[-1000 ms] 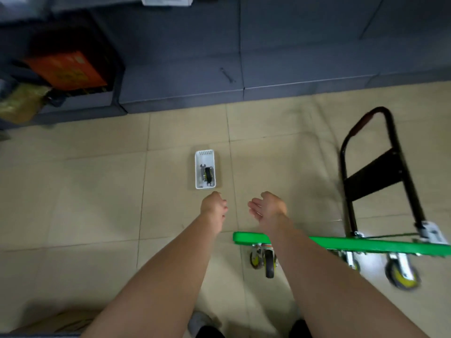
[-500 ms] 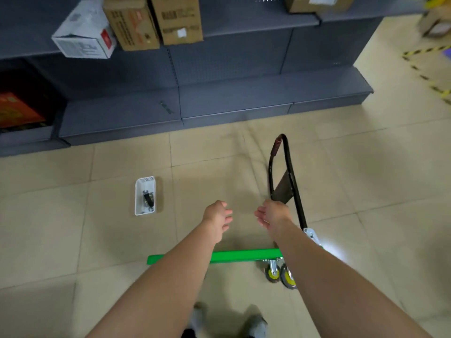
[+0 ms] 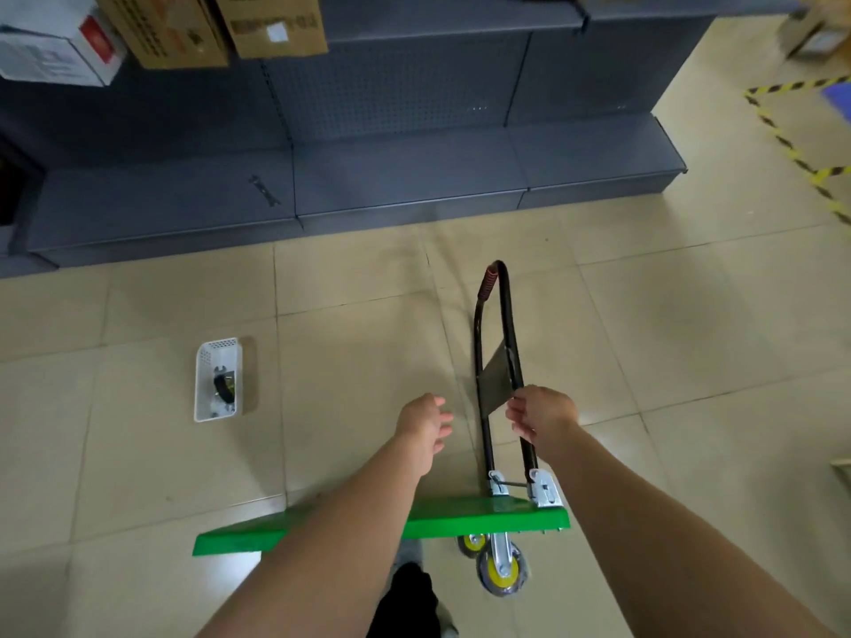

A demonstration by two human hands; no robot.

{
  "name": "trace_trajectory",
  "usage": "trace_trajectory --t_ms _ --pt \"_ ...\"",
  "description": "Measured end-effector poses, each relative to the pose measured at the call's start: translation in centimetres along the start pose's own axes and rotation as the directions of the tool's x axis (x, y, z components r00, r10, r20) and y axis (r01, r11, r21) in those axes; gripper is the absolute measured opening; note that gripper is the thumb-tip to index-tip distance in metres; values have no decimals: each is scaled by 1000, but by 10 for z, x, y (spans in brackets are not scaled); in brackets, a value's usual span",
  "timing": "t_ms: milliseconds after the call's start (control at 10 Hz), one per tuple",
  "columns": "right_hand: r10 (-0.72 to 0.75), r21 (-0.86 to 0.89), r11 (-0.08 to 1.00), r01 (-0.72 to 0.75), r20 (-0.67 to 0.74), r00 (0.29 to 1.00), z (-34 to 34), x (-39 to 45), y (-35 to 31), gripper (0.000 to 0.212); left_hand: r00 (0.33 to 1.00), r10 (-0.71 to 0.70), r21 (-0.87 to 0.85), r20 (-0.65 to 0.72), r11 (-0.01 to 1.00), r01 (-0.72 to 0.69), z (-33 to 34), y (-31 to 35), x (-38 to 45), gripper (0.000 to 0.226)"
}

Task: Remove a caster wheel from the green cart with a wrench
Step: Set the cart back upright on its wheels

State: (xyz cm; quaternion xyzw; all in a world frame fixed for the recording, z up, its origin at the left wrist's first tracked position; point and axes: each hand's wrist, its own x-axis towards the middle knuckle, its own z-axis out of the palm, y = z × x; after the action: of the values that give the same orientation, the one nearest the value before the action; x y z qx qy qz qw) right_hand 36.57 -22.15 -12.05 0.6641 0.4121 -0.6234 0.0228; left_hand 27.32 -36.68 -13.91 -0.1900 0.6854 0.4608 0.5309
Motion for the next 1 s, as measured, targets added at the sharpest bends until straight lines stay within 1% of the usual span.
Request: trace_trajectory --t_ms 100,200,300,400,500,600,700,800,900,1000 --pt "-9 -54 999 8 -14 1000 -5 27 -23 26 999 -36 25 29 999 36 16 16 17 45" --pt "-5 -44 999 5 -4 1000 -7 60 -46 23 999 -43 8 11 999 43 33 32 41 44" --pt "30 -93 995 -29 13 999 -8 96 -58 21 996 -87 -8 -11 996 87 53 36 62 43" --pt "6 -162 987 1 41 999 -10 143 -69 18 993 -121 -63 1 991 121 82 35 92 40" --pt "-46 -269 961 64 72 996 -11 189 -70 14 978 -209 -179 28 961 210 107 26 124 35" --pt "-15 -324 945 48 103 995 -8 232 -72 19 955 -293 -267 40 918 293 138 -4 172 23" --pt "-5 -373 926 61 148 989 3 265 -75 55 941 -337 -249 -1 912 326 161 -27 197 27" --pt "-21 -360 929 90 191 981 20 287 -79 72 923 -384 -204 6 904 377 183 -44 215 41" --pt "-51 -295 950 105 185 981 35 307 -78 61 924 -383 -224 -2 901 373 190 -54 234 63" --pt "-65 -266 958 108 166 984 43 318 -80 25 923 -377 -325 80 865 382 192 -56 241 73"
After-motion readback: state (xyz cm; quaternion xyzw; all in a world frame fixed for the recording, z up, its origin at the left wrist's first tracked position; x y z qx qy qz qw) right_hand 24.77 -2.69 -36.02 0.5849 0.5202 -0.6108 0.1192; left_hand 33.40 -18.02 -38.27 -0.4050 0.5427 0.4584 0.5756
